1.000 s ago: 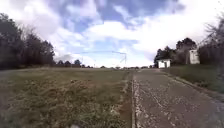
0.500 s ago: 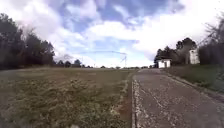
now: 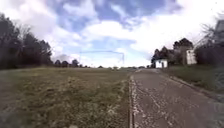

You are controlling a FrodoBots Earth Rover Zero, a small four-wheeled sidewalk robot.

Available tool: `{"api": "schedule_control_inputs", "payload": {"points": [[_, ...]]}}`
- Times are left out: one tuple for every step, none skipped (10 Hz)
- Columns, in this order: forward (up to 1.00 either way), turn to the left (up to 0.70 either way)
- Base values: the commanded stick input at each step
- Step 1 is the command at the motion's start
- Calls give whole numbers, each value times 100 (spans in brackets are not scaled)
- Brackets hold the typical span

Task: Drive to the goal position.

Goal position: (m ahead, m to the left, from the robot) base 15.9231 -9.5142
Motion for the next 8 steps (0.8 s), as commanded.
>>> {"api": "schedule_control_inputs", "payload": {"points": [[0,-85],[0,-85],[3,-64],[10,-20],[25,-49],[34,-67],[34,-67],[38,-51]]}}
